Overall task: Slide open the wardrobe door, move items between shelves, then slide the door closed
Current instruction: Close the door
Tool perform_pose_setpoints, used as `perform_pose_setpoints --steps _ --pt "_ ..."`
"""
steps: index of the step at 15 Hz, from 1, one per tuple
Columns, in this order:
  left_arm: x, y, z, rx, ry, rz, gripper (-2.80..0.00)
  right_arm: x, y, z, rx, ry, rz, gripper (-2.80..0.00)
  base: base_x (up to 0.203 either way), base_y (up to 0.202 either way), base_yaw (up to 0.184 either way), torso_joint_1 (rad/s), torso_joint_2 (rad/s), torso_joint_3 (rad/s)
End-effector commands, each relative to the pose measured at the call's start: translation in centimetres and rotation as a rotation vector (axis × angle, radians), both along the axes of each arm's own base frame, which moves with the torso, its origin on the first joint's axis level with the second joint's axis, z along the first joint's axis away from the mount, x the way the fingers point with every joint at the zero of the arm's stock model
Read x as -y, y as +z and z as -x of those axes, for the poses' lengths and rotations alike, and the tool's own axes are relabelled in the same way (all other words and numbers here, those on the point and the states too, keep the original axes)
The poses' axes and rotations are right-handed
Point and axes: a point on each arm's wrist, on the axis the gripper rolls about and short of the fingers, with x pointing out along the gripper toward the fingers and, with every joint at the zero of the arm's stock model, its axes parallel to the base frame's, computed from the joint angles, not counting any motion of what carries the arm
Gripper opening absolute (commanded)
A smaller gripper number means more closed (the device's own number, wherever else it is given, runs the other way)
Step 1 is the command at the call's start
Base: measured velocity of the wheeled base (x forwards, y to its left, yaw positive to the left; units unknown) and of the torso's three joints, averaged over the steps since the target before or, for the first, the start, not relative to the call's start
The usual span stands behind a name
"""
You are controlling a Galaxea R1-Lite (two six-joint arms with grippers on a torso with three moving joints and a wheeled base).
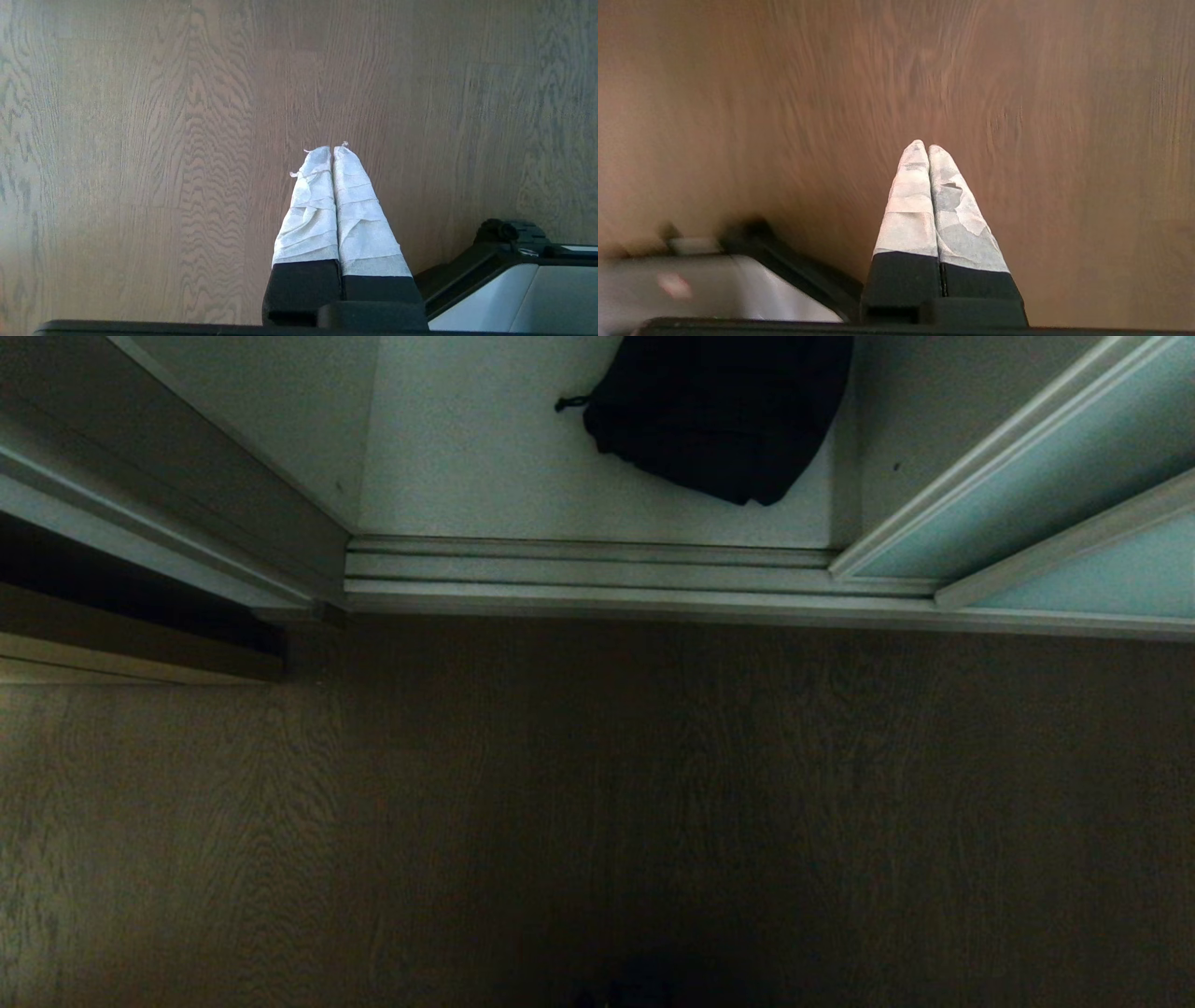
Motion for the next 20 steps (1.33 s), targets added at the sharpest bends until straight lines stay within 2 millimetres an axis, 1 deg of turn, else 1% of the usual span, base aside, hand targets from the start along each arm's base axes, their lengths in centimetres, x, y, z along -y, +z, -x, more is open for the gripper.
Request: perform_pose_setpoints --steps 1,3,7,8,9,11,12,13,20 --pt "0.0 0.0 0.0 0.001 0.000 0.000 -2.80 0.0 -3.6 -0.2 -0.015 0.006 0.032 -2.80 0.000 0.000 0.000 0.000 0.00 0.000" --pt "0.0 0.0 0.0 0.001 0.000 0.000 -2.80 0.0 -5.5 -1.1 -0.032 0.008 0.043 -2.80 0.000 0.000 0.000 0.000 0.00 0.000" --pt "0.0 0.0 0.0 0.001 0.000 0.000 -2.80 -0.1 -5.7 -1.9 0.152 0.024 0.081 -2.80 0.000 0.000 0.000 0.000 0.00 0.000" --pt "0.0 0.0 0.0 0.001 0.000 0.000 -2.80 -0.1 -5.3 -1.9 0.204 0.044 0.098 -2.80 0.000 0.000 0.000 0.000 0.00 0.000" --pt "0.0 0.0 0.0 0.001 0.000 0.000 -2.80 -0.1 -5.5 -2.0 0.191 0.053 0.107 -2.80 0.000 0.000 0.000 0.000 0.00 0.000" --pt "0.0 0.0 0.0 -0.001 0.000 0.000 -2.80 -0.1 -7.3 -2.1 0.006 0.050 0.104 -2.80 0.000 0.000 0.000 0.000 0.00 0.000" --pt "0.0 0.0 0.0 -0.001 0.000 0.000 -2.80 -0.1 -7.5 -2.1 -0.020 0.045 0.107 -2.80 0.000 0.000 0.000 0.000 0.00 0.000" --pt "0.0 0.0 0.0 0.000 0.000 0.000 -2.80 -0.1 -7.3 -2.1 0.006 0.039 0.116 -2.80 0.000 0.000 0.000 0.000 0.00 0.000" --pt "0.0 0.0 0.0 0.001 0.000 0.000 -2.80 -0.1 -7.3 -2.1 0.017 0.041 0.099 -2.80 0.000 0.000 0.000 0.000 0.00 0.000"
